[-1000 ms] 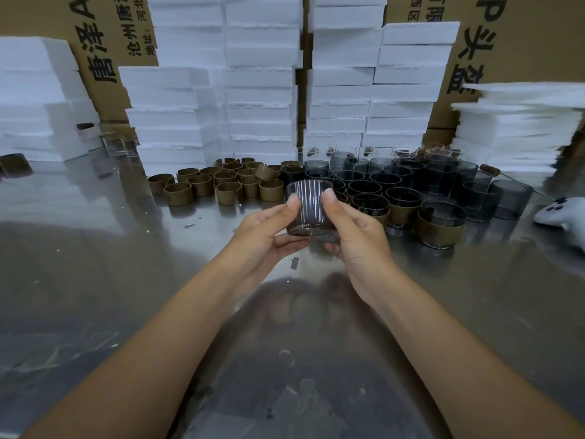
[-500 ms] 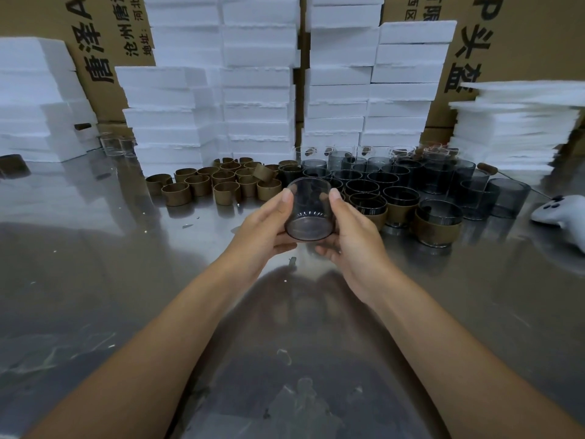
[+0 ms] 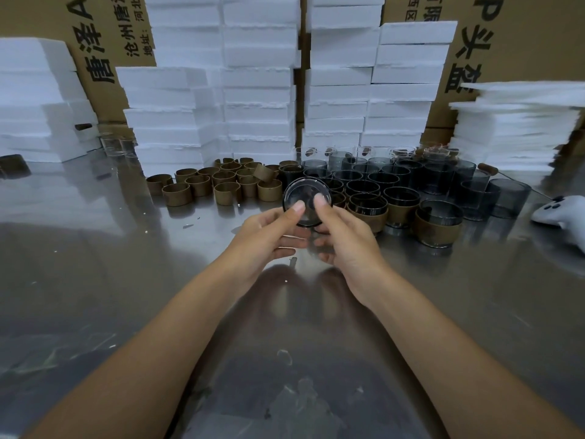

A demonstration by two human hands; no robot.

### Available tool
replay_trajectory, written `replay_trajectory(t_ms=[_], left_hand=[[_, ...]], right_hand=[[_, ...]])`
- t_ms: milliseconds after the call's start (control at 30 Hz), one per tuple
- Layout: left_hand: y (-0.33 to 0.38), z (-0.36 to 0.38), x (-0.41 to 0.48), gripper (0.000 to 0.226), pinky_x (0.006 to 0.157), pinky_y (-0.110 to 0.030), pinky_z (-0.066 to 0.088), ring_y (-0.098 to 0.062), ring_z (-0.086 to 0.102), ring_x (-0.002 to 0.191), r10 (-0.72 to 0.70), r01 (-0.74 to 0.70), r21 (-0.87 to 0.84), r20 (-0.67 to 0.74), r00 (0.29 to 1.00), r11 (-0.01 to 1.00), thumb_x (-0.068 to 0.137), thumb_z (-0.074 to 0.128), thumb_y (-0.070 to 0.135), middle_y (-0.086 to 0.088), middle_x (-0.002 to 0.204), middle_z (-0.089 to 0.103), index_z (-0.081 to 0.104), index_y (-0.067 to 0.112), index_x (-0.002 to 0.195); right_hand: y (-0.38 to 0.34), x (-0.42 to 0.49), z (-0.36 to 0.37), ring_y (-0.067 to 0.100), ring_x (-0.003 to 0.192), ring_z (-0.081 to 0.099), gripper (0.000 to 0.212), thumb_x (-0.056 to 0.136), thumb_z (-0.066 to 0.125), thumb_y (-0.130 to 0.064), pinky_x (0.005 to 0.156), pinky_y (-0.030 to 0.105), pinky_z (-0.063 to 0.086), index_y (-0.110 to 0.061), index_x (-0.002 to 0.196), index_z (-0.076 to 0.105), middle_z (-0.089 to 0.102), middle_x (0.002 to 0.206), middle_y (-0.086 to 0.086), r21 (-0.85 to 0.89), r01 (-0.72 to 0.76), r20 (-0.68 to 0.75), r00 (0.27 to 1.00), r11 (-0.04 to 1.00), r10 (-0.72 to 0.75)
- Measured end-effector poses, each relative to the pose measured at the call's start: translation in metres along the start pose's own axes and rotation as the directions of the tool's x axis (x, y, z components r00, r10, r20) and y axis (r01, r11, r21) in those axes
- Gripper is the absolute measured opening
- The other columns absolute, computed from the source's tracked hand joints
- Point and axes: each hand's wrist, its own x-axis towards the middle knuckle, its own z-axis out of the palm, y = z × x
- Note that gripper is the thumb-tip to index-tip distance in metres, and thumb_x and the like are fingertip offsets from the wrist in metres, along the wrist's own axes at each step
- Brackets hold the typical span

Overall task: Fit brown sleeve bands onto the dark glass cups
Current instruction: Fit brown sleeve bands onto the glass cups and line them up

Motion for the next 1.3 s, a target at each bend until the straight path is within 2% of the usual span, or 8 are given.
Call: replay_trajectory(t_ms=[167,433,533,633,800,933,1133,1300], left_hand=[[-0.001,-0.001,0.001,0.037,0.073,-0.026,0.051,-0.011,0.069,0.075,0.004,-0.004,0.01,0.012,1.0,1.0,0.065,0.064,0.06,0.003,0.077,0.072,0.074,0.027,0.08],[0.0,0.0,0.002,0.049,0.069,-0.024,0.051,-0.011,0.07,0.077,-0.013,0.012,0.029,0.028,1.0,1.0,0.067,0.056,0.064,0.002,0.08,0.073,0.067,0.023,0.092],[0.005,-0.006,0.01,0.034,0.071,-0.025,0.053,-0.012,0.07,0.076,-0.035,0.034,-0.01,-0.108,0.994,0.999,0.087,0.047,0.056,0.003,0.083,0.073,0.06,0.027,0.098],[0.002,-0.019,0.023,0.017,0.077,-0.028,0.048,-0.012,0.065,0.084,-0.01,0.055,0.149,-0.289,0.957,0.987,0.096,0.051,0.037,-0.002,0.101,0.067,0.059,0.025,0.104],[-0.013,-0.049,0.061,0.035,0.08,-0.029,0.044,-0.024,0.059,0.103,0.055,0.112,0.541,-0.283,0.958,0.833,0.091,0.061,0.022,-0.009,0.117,0.056,0.054,0.013,0.124],[-0.02,-0.075,0.085,0.054,0.096,-0.038,0.042,-0.03,0.05,0.11,0.151,0.206,0.794,-0.348,0.925,0.572,0.087,0.063,0.02,-0.016,0.128,0.043,0.043,0.024,0.137],[-0.028,-0.099,0.107,0.055,0.1,-0.046,0.035,-0.037,0.043,0.12,0.192,0.344,0.865,-0.432,0.881,0.366,0.092,0.058,0.033,-0.018,0.133,0.038,0.037,0.03,0.142],[-0.026,-0.104,0.115,0.027,0.101,-0.045,0.032,-0.037,0.042,0.122,0.184,0.401,0.848,-0.481,0.857,0.345,0.094,0.054,0.034,-0.018,0.129,0.046,0.059,0.028,0.12]], right_hand=[[0.003,-0.002,-0.001,0.013,0.1,0.068,0.049,0.084,0.068,-0.042,0.094,0.038,0.051,-0.018,0.126,0.059,0.069,0.112,-0.003,-0.001,0.026,0.04,0.999,1.0,-0.026],[0.008,0.002,-0.001,0.015,0.096,0.07,0.034,0.085,0.066,-0.041,0.09,0.037,0.051,-0.014,0.106,0.068,0.074,0.102,0.002,0.064,0.048,-0.006,0.999,0.997,-0.047],[0.01,0.008,-0.002,0.011,0.086,0.071,0.03,0.085,0.065,-0.044,0.079,0.027,0.054,-0.017,0.098,0.068,0.073,0.094,-0.001,0.11,0.033,-0.068,0.997,0.993,-0.025],[0.013,0.013,-0.003,0.008,0.076,0.07,0.027,0.086,0.063,-0.045,0.073,0.025,0.055,-0.019,0.091,0.067,0.069,0.086,-0.001,0.141,0.019,-0.112,0.994,0.99,-0.004],[0.018,0.016,-0.002,0.005,0.067,0.068,0.039,0.086,0.062,-0.046,0.06,0.015,0.05,-0.011,0.104,0.064,0.066,0.08,-0.001,0.174,0.004,-0.133,0.991,0.985,0.02],[0.021,0.018,-0.002,0.004,0.066,0.067,0.038,0.086,0.062,-0.046,0.057,0.012,0.049,-0.011,0.101,0.064,0.066,0.08,-0.001,0.161,0.007,-0.13,0.991,0.987,0.015],[0.026,0.022,-0.002,0.004,0.069,0.068,0.041,0.085,0.061,-0.05,0.06,0.013,0.05,-0.012,0.1,0.065,0.069,0.063,-0.011,0.114,0.02,-0.114,0.993,0.993,-0.007],[0.027,0.022,-0.002,0.003,0.069,0.067,0.041,0.084,0.061,-0.051,0.056,0.012,0.049,-0.015,0.103,0.063,0.068,0.06,-0.015,0.105,0.016,-0.093,0.996,0.994,-0.006]])
